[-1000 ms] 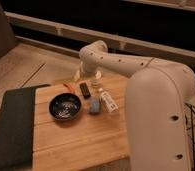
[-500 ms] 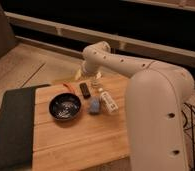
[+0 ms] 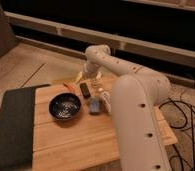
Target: Place the eraser on the white sponge
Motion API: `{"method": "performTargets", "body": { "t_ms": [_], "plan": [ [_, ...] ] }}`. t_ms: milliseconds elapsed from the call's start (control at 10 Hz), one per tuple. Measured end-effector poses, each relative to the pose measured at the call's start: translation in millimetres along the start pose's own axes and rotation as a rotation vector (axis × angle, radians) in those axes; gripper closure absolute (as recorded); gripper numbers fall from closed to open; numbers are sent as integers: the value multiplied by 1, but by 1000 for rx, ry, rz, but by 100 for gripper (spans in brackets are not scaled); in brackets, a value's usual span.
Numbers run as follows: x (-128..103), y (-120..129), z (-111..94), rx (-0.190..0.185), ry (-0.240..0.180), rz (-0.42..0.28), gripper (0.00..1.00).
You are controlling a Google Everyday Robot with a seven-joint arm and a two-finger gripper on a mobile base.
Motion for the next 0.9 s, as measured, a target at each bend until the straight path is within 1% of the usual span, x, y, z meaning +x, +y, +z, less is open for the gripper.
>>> {"method": "performTargets", "body": {
  "t_ms": [200, 300, 500, 600, 900],
  "plan": [
    [0, 1, 8, 29, 53, -35, 35],
    [0, 0, 8, 54, 83, -68, 35],
    [3, -1, 10, 91, 129, -114, 35],
    [0, -1, 13, 105, 135, -140, 35],
    [-2, -1, 13, 109, 130, -147, 35]
  ]
}}
